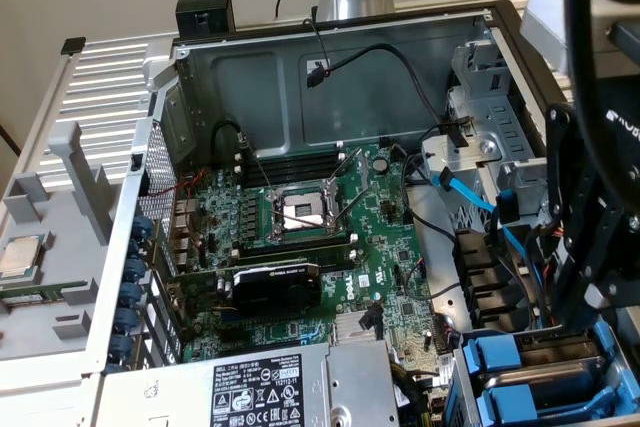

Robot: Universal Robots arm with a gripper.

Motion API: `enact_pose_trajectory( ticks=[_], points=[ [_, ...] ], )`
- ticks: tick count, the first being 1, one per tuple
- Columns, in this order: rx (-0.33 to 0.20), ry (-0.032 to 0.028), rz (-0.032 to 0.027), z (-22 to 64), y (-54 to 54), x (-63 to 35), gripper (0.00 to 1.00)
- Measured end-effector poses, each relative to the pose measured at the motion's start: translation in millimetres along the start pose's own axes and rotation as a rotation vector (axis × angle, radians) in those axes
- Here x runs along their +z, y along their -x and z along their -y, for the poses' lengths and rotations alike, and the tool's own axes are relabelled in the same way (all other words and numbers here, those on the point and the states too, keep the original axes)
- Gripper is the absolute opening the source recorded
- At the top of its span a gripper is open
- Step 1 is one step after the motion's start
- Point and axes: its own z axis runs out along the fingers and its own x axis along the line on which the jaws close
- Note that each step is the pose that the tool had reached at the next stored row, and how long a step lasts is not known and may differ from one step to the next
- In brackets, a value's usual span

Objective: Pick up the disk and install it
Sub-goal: 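Insert the first disk wire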

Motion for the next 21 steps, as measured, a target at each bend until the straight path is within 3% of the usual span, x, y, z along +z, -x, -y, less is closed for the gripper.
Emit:
enact_pose_trajectory(
  ticks=[5,9,13,19,20,21],
  points=[
    [0.083,0.0089,0.0115,0.2,0.3,1.6,0.17],
    [0.104,0.0103,0.0141,0.8,2.4,3.4,0.17],
    [0.12,0.0027,0.0159,1.3,4.9,4.8,0.17],
    [0.154,0.0001,0.018,1.0,5.2,6.3,0.17],
    [0.155,-0.0017,0.0177,0.9,5.1,6.4,0.17],
    [0.155,-0.0075,0.0179,0.7,5.2,6.8,0.17]
  ],
)
